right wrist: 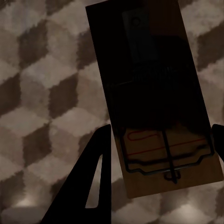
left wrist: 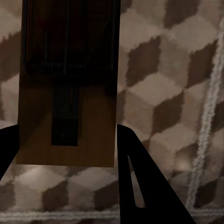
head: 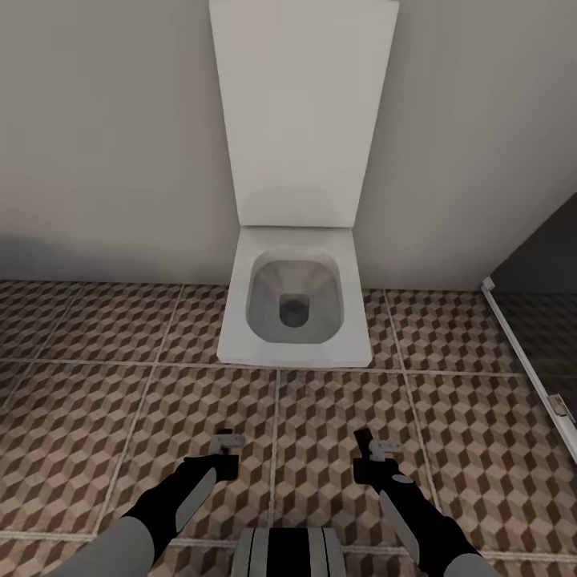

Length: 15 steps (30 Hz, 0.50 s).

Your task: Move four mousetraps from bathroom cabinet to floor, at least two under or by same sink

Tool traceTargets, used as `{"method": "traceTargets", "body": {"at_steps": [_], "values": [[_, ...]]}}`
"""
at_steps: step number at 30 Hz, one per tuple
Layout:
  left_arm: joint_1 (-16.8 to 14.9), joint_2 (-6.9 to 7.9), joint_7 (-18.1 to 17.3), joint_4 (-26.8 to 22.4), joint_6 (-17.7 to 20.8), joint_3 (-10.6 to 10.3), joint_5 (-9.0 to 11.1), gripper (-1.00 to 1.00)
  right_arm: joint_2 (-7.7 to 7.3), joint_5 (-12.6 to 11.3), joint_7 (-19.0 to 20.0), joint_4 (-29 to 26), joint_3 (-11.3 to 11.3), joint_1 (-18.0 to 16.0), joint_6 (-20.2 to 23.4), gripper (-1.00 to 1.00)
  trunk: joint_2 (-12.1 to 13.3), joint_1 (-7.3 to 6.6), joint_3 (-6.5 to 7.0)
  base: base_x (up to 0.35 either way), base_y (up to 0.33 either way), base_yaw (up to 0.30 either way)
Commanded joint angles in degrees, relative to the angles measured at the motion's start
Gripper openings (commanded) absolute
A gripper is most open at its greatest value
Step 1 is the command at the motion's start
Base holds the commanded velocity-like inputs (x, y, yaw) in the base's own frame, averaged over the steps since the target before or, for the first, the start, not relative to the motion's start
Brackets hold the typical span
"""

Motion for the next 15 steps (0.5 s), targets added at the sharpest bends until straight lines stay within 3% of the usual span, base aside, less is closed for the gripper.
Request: {"method": "traceTargets", "body": {"at_steps": [1, 8, 15], "values": [[-0.02, 0.05, 0.58, -0.12, 0.21, -0.35, 0.35, -1.00, -0.11, -0.70, -0.51, -0.12, 0.46, -0.02, 0.22, -1.00, -0.01, -0.01, -0.04, 0.000, 0.000, 0.000], [-0.03, 0.04, 0.58, -0.12, 0.27, -0.35, 0.37, -1.00, -0.12, -0.70, -0.51, -0.12, 0.46, -0.02, 0.22, -1.00, -0.01, -0.01, -0.04, 0.000, 0.000, 0.000], [-0.03, 0.05, 0.58, -0.13, 0.30, -0.35, 0.37, -1.00, -0.10, -0.70, -0.51, -0.12, 0.46, -0.02, 0.22, -1.00, -2.82, 1.53, -1.29, 0.000, 0.000, 0.000]]}}
